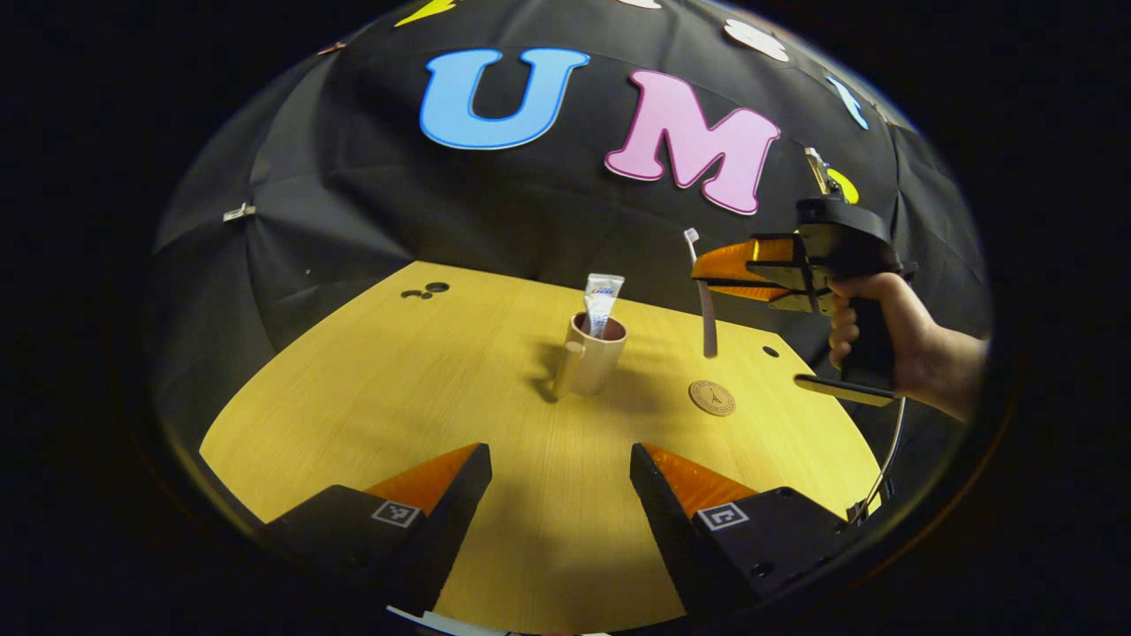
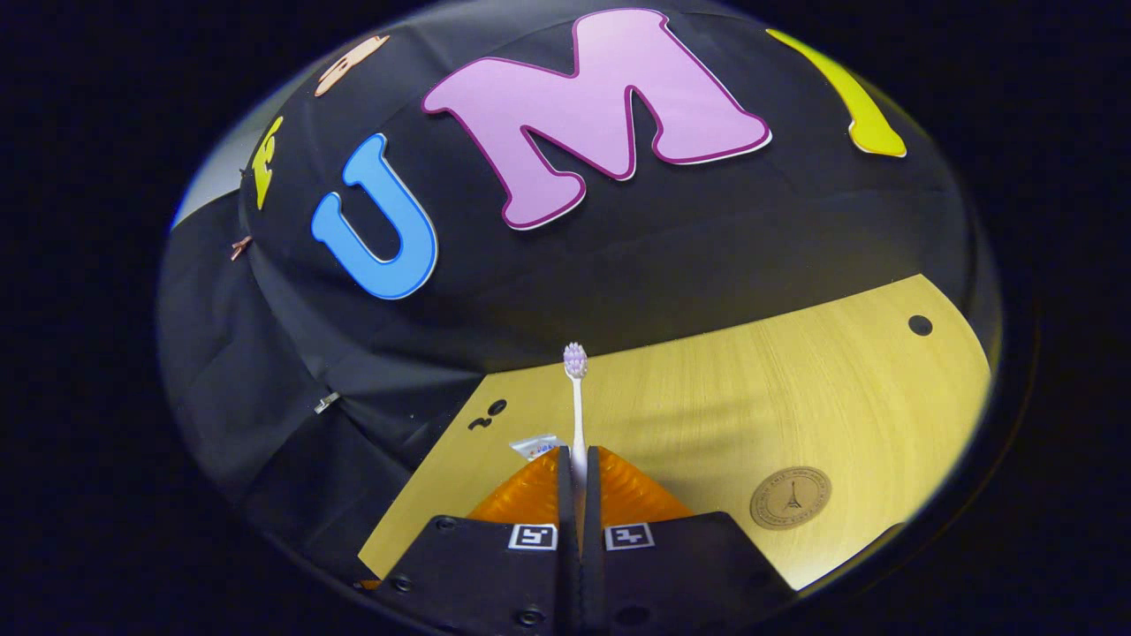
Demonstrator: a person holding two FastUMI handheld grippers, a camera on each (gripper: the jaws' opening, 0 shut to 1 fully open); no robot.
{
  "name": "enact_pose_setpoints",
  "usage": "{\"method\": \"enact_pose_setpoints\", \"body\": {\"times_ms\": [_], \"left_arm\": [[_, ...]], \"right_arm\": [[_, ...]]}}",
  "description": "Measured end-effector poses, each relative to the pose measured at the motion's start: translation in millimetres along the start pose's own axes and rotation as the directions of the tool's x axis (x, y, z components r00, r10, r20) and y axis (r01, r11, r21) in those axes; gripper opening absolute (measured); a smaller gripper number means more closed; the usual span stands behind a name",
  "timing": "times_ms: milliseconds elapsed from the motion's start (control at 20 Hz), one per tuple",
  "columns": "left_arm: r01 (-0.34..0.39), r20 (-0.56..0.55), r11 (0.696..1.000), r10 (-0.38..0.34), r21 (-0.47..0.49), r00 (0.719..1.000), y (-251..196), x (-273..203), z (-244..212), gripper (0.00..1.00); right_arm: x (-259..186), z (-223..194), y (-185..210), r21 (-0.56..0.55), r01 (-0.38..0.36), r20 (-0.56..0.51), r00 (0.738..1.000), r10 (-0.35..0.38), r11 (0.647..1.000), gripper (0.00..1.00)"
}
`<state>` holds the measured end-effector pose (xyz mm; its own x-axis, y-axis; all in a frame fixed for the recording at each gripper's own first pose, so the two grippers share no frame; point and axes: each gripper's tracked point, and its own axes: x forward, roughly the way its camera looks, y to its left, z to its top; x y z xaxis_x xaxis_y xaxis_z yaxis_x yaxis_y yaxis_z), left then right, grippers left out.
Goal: Put the toothbrush and toothpaste on the desktop into the cup, then pick up the cup and place it on the coaster on the desktop.
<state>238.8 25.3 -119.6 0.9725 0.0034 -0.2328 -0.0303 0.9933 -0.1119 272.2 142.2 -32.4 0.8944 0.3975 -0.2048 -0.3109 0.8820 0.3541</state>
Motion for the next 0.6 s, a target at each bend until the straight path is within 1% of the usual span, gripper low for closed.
{"method": "enact_pose_setpoints", "body": {"times_ms": [250, 400, 600], "left_arm": [[-0.088, -0.004, 0.992, 0.088, -0.095, 0.996, 39.2, -20.5, -4.6, 0.98], [-0.127, -0.004, 0.982, 0.127, -0.143, 0.992, 58.0, -28.8, -7.3, 0.98], [-0.169, -0.005, 0.978, 0.170, -0.123, 0.985, 73.7, -34.3, -16.6, 0.98]], "right_arm": [[47.1, 9.6, 16.1, 0.041, -0.018, 0.107, 0.994, 0.014, 0.999, 0.05], [67.4, 4.1, 20.1, 0.038, -0.014, 0.148, 0.989, 0.008, 0.999, 0.05], [73.8, 12.5, 16.2, -0.009, 0.019, 0.275, 0.961, -0.016, 1.000, 0.05]]}}
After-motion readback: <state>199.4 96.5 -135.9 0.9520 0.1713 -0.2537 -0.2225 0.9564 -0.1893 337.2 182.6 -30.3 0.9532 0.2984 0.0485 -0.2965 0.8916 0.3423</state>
